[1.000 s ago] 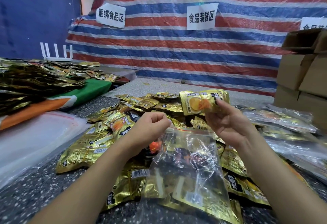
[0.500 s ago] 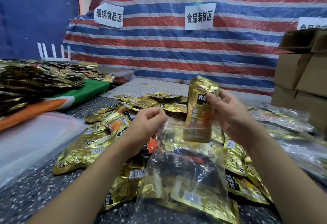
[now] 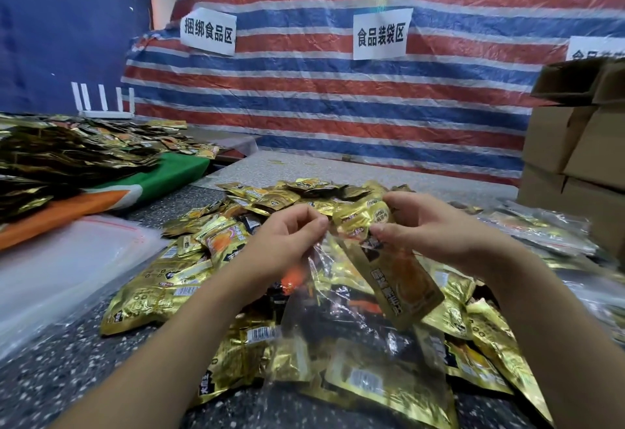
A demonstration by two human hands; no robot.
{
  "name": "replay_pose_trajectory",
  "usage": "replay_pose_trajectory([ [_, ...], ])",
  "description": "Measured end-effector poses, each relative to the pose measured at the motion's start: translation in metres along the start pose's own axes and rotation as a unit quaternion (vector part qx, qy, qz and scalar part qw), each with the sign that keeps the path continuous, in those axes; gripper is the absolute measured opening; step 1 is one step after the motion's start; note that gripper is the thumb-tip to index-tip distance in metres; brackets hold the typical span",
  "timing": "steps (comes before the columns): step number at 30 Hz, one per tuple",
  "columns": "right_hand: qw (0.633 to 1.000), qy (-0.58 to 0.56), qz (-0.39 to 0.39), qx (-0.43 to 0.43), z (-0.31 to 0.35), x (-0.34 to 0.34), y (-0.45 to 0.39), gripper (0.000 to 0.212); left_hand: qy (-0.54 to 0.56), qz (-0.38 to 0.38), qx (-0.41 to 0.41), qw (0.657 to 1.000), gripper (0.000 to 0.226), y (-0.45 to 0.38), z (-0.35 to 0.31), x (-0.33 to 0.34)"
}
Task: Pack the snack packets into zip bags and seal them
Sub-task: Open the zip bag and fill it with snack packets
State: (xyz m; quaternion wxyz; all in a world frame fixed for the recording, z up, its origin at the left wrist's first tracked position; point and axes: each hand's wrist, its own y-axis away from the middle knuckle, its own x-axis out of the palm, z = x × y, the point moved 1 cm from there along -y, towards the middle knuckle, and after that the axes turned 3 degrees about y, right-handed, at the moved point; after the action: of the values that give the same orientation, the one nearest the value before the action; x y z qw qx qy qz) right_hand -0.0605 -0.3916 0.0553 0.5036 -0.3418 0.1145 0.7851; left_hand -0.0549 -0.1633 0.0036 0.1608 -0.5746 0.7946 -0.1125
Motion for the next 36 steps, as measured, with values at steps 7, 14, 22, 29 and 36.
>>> replay_pose_trajectory([
  [7,0.999,0.042,0.028,0.019,0.000,-0.004,0.004,0.039,-0.096,-0.042,0.092,0.990,0.019,0.002,0.001,0.007],
  [14,0.995,0.068,0.062,0.045,0.011,-0.003,0.008,0.022,-0.135,-0.079,0.130,0.979,0.023,0.001,0.005,0.011],
  [22,0.968,0.203,0.141,0.040,0.026,0.021,0.008,0.013,-0.153,-0.068,0.160,0.973,0.019,0.006,0.001,0.017],
  [29,0.968,0.234,0.085,0.035,0.032,0.021,0.007,0.028,-0.078,-0.086,0.160,0.980,0.019,0.004,0.003,0.017],
  [36,0.980,0.189,0.067,-0.005,0.048,0.018,0.015,0.052,-0.002,-0.113,0.168,0.979,0.020,0.004,-0.003,0.016],
])
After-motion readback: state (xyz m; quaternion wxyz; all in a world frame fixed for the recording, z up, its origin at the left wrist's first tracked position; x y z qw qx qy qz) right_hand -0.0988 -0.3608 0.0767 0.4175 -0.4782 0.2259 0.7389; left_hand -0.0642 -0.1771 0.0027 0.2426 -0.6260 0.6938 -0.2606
